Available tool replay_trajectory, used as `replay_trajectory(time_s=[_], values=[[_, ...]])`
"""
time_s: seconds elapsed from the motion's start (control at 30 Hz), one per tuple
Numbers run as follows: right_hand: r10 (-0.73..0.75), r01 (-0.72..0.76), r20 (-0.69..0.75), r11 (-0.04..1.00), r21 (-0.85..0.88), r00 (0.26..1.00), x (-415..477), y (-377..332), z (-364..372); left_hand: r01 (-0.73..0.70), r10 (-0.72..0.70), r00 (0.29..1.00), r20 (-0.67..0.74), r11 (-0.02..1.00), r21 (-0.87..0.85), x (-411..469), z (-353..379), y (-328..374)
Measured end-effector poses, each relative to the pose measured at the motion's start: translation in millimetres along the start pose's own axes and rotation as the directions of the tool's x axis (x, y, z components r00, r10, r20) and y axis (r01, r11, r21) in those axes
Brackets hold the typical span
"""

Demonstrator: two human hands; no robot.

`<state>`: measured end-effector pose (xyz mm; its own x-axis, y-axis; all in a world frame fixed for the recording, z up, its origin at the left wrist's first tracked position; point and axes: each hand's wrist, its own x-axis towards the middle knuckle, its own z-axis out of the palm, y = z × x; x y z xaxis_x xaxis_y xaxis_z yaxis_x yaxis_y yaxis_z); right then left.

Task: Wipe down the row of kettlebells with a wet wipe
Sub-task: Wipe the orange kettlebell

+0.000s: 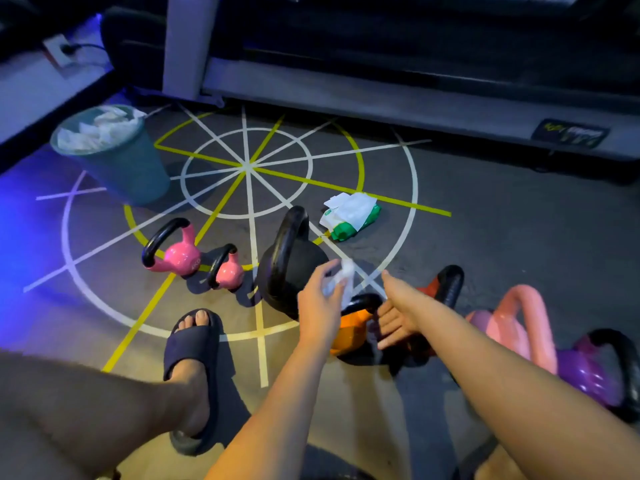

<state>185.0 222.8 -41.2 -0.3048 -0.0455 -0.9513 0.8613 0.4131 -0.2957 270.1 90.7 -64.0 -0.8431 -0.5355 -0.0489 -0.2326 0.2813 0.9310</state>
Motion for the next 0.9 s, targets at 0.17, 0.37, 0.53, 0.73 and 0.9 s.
replay_trajectory(time_s=[0.17,0.37,0.53,0.73,0.9], values=[[-0.051,0.031,0.081,0.971,0.239,0.995,16.4,15.3,24.9,0.038,0.007,0.973,-0.232,0.981,0.188,14.3,-39.7,3.7],[-0.138,0.147,-0.07,0.701,0.698,0.988,23.0,10.5,69.4,-0.273,0.344,0.939,-0.027,0.787,0.553,88.1,-57.7,39.3],[-0.139,0.146,-0.082,0.561,0.815,0.987,31.3,2.2,84.3,-0.553,0.453,0.821,0.347,0.479,0.682,143.6,-63.7,19.0],[-0.075,0.278,-0.347,0.763,0.584,0.935,55.9,-12.0,79.8,-0.59,0.464,0.791,0.399,0.406,0.698,157.9,-46.0,1.7],[-0.11,0.282,-0.425,0.887,0.366,0.898,60.1,-25.1,66.3,-0.571,0.408,0.812,0.417,0.408,0.712,157.1,-47.5,7.4]])
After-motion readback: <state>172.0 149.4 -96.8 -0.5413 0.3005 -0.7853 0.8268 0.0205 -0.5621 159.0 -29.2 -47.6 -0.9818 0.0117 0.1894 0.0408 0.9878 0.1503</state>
